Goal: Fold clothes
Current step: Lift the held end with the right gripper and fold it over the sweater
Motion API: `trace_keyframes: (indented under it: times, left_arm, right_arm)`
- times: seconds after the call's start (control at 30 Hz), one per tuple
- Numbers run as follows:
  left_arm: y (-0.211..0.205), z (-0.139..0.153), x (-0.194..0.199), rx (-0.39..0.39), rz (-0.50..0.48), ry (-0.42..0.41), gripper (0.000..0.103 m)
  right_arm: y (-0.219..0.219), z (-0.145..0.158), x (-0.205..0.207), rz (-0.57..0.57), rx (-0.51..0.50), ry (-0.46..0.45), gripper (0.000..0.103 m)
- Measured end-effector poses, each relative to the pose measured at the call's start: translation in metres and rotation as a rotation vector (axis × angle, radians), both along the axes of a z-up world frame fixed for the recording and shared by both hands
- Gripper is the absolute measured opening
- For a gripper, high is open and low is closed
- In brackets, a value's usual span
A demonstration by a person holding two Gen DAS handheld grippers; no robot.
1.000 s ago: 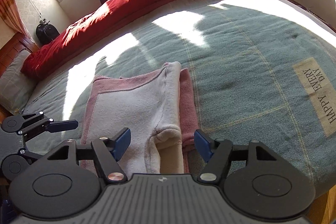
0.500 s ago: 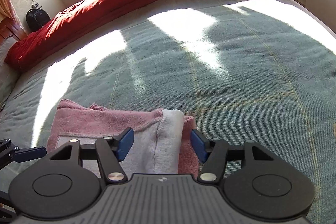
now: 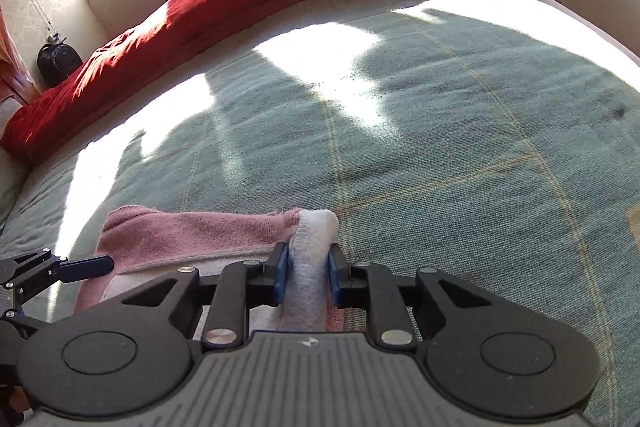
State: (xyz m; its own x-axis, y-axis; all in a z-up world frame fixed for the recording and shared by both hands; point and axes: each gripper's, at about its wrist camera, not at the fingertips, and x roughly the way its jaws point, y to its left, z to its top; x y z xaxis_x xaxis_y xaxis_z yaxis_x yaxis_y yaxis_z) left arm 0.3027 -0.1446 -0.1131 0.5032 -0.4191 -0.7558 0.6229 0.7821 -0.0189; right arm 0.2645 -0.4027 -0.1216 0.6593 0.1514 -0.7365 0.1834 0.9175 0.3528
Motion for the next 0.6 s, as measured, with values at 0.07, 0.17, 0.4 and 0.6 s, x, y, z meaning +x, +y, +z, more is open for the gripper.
trace_keyframes:
  times: [0.07,0.17,0.4,0.6]
  left_arm:
    - [0.003,0.008,-0.006,0.001,0.001,-0.008,0.074]
    - [0.009,0.026,-0.029,0.005,-0.054,-0.025,0.074]
    - [0.007,0.03,-0.075,0.034,-0.189,0.027,0.074]
    - [0.004,0.005,-0.064,0.071,-0.129,0.092,0.077]
  right_arm:
    - [-0.003,0.008,-0.008,-0.004,0.003,-0.006,0.042]
    - [-0.009,0.03,-0.031,0.02,0.017,-0.062,0.042]
    - [0.019,0.045,-0.052,0.271,0.107,-0.039,0.027]
    - [0.015,0.013,-0.051,0.262,-0.052,0.102,0.002]
